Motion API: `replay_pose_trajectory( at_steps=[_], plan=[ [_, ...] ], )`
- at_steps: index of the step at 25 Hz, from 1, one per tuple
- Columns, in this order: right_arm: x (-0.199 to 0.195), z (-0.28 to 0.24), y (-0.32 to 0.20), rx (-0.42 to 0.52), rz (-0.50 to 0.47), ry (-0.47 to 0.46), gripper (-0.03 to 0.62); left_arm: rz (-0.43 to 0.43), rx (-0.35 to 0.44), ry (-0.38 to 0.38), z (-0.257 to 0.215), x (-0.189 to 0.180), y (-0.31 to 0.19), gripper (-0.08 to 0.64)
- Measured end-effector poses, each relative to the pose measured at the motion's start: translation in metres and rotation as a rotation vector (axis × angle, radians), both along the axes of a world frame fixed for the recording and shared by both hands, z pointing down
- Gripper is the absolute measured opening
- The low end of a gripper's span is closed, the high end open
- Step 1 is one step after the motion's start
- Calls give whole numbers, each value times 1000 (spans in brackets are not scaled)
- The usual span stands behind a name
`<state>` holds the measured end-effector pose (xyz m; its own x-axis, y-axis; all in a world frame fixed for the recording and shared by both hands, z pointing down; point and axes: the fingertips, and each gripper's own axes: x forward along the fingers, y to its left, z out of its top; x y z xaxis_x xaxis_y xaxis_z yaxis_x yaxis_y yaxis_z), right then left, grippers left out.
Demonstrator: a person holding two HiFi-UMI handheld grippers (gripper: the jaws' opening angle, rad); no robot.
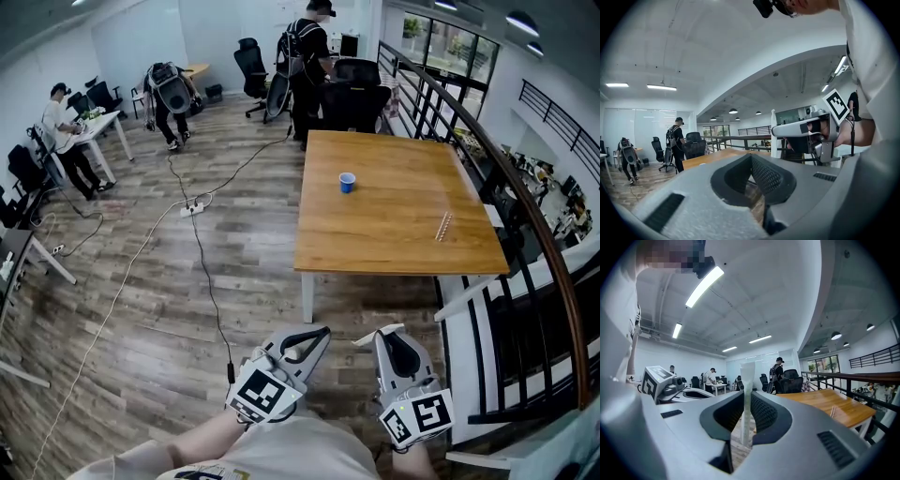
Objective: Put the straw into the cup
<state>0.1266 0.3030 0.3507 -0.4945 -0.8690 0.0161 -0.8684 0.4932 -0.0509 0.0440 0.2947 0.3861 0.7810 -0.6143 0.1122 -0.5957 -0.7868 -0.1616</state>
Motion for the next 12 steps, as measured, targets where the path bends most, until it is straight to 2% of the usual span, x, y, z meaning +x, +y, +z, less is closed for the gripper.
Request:
replay_pose_trajectory(
  at_steps=[6,12],
  plan=[
    [5,6,-18,11,11,-3,52,-7,6,8,9,3,-18,12],
    [-4,8,-54,27,27,5,52,-18,21,45,8,-11,-57,12]
  ],
)
